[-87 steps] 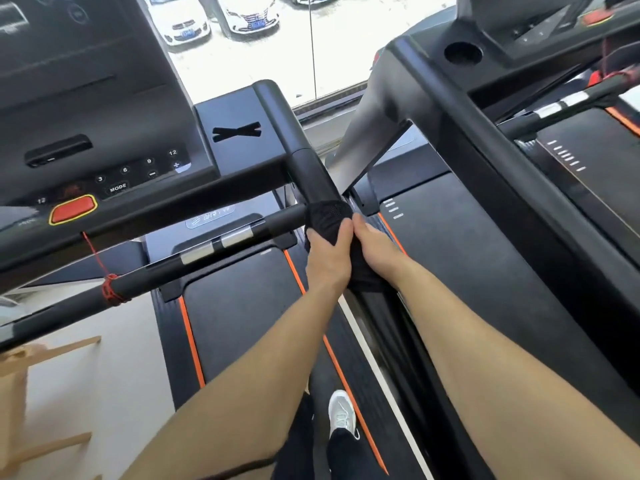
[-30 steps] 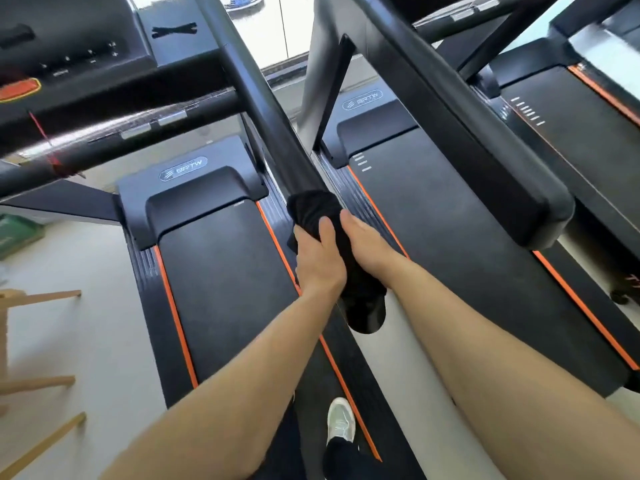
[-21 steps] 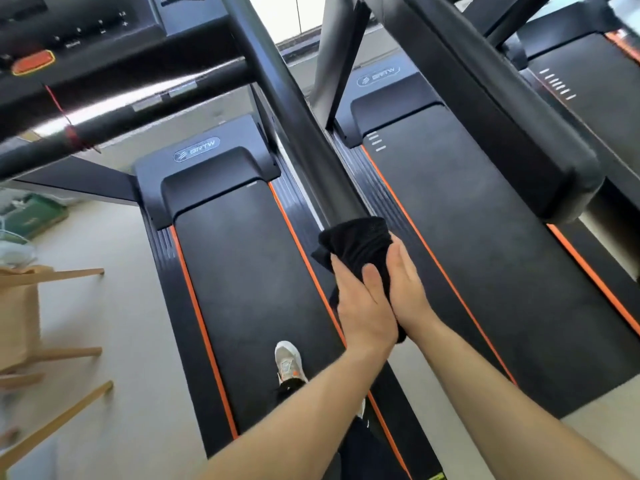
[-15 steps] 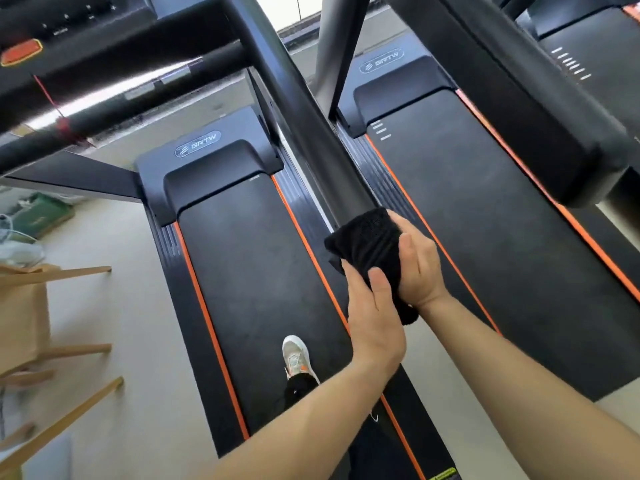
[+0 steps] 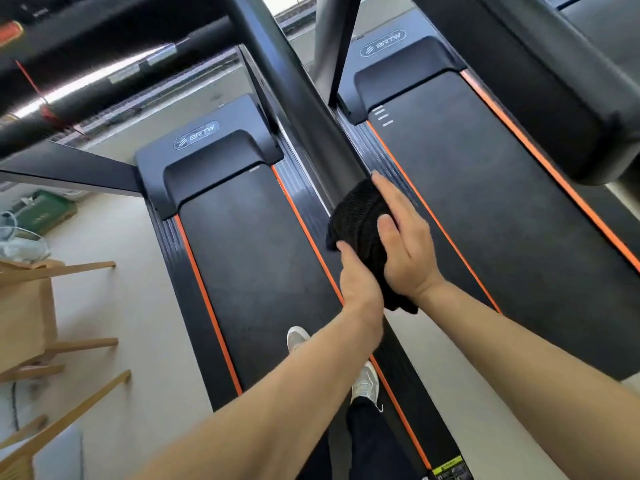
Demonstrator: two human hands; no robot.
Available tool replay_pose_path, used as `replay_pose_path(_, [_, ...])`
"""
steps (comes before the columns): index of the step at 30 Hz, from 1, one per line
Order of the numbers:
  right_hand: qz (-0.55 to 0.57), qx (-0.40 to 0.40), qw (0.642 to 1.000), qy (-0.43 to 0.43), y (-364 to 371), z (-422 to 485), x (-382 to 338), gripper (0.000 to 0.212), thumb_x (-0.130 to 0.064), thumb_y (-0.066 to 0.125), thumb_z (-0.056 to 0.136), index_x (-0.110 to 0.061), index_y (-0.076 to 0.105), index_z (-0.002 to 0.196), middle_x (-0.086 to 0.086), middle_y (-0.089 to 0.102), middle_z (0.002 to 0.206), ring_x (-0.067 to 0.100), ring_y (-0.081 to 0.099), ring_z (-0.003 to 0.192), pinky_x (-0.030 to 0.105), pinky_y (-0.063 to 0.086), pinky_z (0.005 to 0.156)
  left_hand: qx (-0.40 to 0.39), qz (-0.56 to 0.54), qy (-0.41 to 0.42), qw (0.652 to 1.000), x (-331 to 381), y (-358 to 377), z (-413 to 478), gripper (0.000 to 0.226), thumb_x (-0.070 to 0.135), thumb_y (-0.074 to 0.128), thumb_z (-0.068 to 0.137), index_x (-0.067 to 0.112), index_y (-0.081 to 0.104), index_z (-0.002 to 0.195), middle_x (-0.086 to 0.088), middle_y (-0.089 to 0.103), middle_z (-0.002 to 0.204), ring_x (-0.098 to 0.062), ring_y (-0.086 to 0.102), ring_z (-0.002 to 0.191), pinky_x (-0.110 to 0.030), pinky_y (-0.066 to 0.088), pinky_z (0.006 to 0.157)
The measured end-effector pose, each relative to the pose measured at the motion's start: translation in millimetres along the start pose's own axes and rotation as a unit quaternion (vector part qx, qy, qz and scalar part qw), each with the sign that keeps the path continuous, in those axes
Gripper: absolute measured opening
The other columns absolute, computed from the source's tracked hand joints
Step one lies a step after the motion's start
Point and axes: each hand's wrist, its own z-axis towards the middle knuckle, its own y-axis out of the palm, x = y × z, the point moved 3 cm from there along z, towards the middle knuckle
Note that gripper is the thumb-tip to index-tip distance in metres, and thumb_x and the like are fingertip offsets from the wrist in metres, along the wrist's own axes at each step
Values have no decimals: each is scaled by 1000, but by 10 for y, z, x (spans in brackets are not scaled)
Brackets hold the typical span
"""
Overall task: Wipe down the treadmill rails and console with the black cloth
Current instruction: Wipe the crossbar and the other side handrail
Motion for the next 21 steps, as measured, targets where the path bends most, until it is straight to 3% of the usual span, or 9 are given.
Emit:
replay_pose_path(3, [70, 21, 992, 106, 54, -168, 214, 43, -25, 35, 105, -21, 46, 146, -6, 52, 146, 6, 46, 136, 45, 34, 116, -12, 46, 34, 998, 131, 120, -121, 59, 62, 30, 99, 28, 45, 146, 3, 55, 142, -21, 52, 127, -40, 38, 112])
replay_pose_path(5, [128, 70, 973, 181, 163, -466, 355, 38, -30, 33, 109, -26, 48, 143, -7, 57, 139, 7, 52, 129, 51, 40, 110, 8, 82, 94, 992, 317, 157, -155, 58, 56, 30, 101, 32, 31, 154, 2, 41, 154, -23, 41, 138, -44, 28, 118])
replay_pose_path(7, [158, 109, 961, 198, 271, -652, 313, 47, -43, 28, 107, -21, 41, 146, 2, 54, 142, 18, 50, 133, 55, 41, 107, 0, 69, 99, 993, 365, 148, -62, 70, 68, 35, 92, 35, 33, 153, 3, 42, 153, -22, 42, 138, -45, 29, 118])
replay_pose_path(9, [113, 108, 972, 174, 299, -646, 159, 55, -51, 29, 103, -20, 34, 149, 6, 46, 147, 25, 45, 136, 56, 39, 108, -17, 10, 74, 997, 299, 85, 25, 80, 78, 41, 83, 27, 52, 142, -2, 58, 140, -22, 55, 126, -43, 40, 112])
replay_pose_path(12, [79, 94, 984, 126, 154, -390, 25, 51, -40, 32, 101, -15, 42, 144, 6, 52, 143, 20, 49, 133, 51, 40, 108, -5, -30, 9, 1000, 48, 16, -4, 53, 61, 39, 99, 20, 69, 115, -6, 71, 121, -21, 66, 103, -38, 50, 100])
replay_pose_path(15, [90, 67, 986, 120, 48, -152, 85, 54, -39, 27, 101, -14, 52, 141, 1, 58, 141, 16, 50, 134, 51, 37, 112, -19, -27, -55, 998, -98, 50, -153, 58, 64, 32, 99, 28, 53, 139, 0, 60, 136, -23, 57, 118, -41, 44, 105])
replay_pose_path(17, [117, 64, 977, 167, 94, -229, 200, 54, -41, 25, 104, -15, 50, 144, -1, 57, 143, 16, 48, 137, 52, 33, 115, -23, 3, -54, 998, -2, 98, -158, 66, 65, 31, 97, 26, 44, 148, -2, 55, 141, -26, 53, 127, -46, 39, 111])
replay_pose_path(21, [100, 67, 959, 255, 211, -708, 191, 68, -64, 26, 99, -28, 23, 157, -4, 38, 158, 13, 37, 144, 52, 32, 116, -20, 100, 38, 994, 449, 158, -124, 59, 51, 34, 101, 26, 29, 154, -7, 48, 144, -32, 47, 130, -49, 35, 112])
